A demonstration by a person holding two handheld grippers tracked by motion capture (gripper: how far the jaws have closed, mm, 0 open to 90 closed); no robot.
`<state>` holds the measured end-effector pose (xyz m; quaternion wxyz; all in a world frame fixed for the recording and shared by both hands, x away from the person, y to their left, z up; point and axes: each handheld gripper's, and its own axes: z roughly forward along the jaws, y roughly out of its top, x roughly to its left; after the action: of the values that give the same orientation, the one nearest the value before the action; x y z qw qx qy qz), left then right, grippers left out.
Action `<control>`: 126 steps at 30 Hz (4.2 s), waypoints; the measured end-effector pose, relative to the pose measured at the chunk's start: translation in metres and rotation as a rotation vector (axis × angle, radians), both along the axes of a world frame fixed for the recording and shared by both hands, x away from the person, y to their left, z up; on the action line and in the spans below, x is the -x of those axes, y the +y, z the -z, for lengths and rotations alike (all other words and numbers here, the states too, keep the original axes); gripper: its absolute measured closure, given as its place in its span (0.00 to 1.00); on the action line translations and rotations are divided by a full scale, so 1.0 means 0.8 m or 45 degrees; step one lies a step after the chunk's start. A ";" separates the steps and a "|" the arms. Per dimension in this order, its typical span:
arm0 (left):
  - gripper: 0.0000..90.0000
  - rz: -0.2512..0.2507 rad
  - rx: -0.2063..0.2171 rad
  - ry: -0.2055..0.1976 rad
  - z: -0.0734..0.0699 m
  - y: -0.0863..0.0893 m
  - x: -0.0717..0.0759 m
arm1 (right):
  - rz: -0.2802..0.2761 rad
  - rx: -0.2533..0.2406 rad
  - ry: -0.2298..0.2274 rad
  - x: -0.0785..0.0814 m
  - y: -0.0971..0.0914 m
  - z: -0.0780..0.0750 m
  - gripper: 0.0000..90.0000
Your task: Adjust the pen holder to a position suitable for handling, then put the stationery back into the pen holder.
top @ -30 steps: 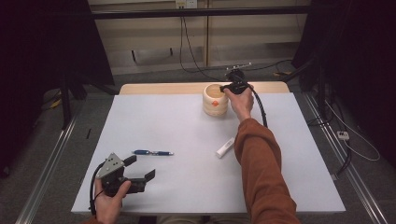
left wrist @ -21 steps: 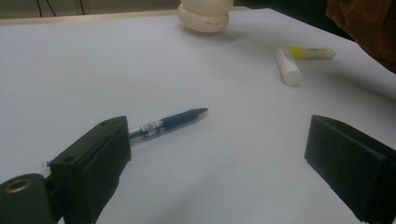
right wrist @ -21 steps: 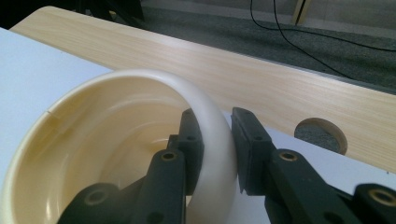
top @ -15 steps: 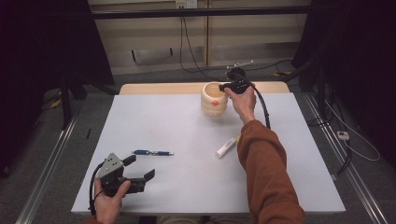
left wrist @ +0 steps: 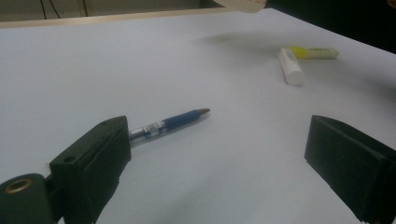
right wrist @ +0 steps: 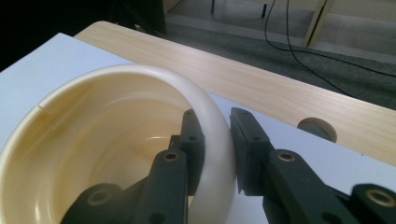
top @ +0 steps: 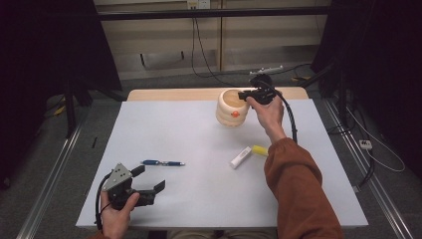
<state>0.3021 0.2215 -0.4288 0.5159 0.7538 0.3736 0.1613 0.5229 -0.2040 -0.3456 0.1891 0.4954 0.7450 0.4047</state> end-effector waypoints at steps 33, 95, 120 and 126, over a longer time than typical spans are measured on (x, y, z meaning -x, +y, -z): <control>0.08 0.013 0.001 0.006 0.000 -0.001 0.000 | -0.151 0.072 0.081 0.070 0.077 0.040 0.84; 0.08 -0.002 0.001 0.023 0.002 0.000 -0.004 | -0.095 -0.100 -0.122 0.140 -0.019 0.054 0.08; 0.08 -0.016 -0.009 0.014 0.003 0.003 -0.003 | -0.058 -0.112 -0.151 0.207 -0.070 0.085 0.07; 0.08 -0.015 -0.014 -0.021 -0.001 0.005 -0.001 | -0.004 -0.117 -0.178 0.227 -0.078 0.101 0.07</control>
<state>0.3026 0.2252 -0.4277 0.5139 0.7531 0.3728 0.1726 0.3409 -0.2661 -0.4266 0.2174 0.4729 0.7114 0.4723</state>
